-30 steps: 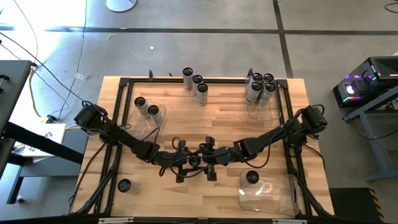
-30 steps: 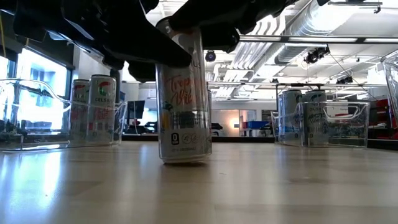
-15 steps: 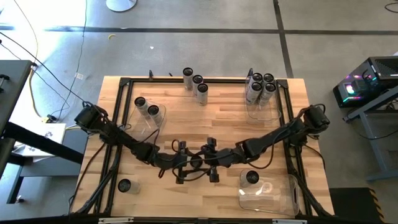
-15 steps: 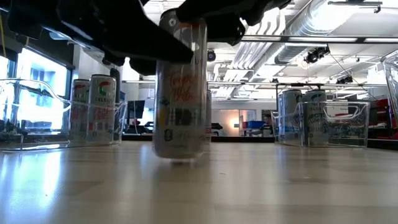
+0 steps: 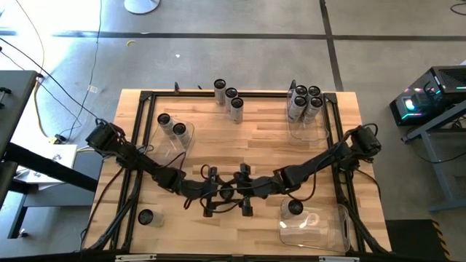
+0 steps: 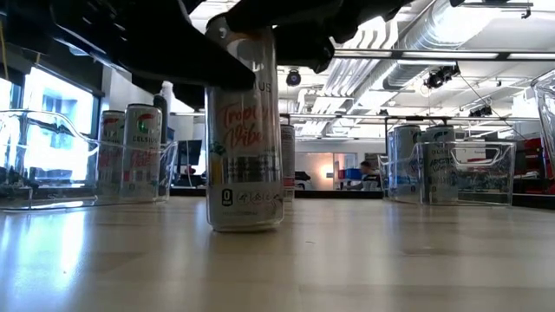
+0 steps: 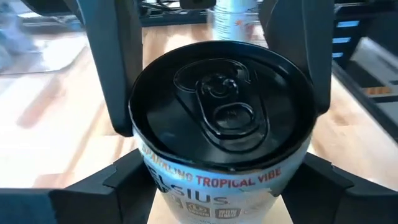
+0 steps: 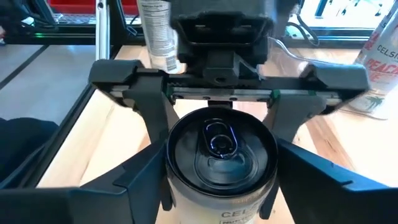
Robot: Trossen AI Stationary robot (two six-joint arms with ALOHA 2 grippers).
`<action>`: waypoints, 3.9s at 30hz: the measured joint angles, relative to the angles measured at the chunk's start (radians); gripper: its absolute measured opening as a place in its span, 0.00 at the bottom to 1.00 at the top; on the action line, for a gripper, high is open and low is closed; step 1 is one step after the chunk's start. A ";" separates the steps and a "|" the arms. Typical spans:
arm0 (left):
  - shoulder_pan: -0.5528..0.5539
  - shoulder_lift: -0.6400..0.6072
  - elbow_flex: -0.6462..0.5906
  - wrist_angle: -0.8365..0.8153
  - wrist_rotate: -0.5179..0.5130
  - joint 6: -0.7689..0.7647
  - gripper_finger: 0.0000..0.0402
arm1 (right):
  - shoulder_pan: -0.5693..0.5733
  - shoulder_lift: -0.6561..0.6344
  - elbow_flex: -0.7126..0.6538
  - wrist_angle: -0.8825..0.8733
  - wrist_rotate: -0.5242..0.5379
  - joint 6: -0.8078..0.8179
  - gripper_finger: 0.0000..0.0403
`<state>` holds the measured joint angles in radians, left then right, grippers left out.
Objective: Sort soda cans
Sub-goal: Put the white-yellow soda can into the bottom transparent bin, then put the white-pink soda can into the middle transparent bin
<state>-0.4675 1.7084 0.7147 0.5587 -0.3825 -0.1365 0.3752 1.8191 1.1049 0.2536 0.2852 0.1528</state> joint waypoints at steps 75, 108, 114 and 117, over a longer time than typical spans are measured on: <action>-0.141 -0.243 -0.230 0.090 -0.259 -0.133 0.75 | 0.847 -0.323 -0.071 -0.737 0.783 0.915 0.58; -0.141 -0.243 -0.229 0.091 -0.262 -0.162 0.75 | 0.755 -0.252 -0.068 -0.699 0.554 0.915 0.73; -0.142 -0.243 -0.229 0.100 -0.318 -0.175 0.75 | 0.771 -0.255 0.007 -0.716 0.583 0.793 0.73; -0.142 -0.243 -0.229 0.122 -0.343 -0.168 0.75 | 0.771 -0.255 0.045 -0.735 0.595 0.732 0.73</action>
<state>-0.6094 1.4658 0.4858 0.6802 -0.7256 -0.3045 1.1461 1.5638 1.1497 -0.4814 0.8805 0.8845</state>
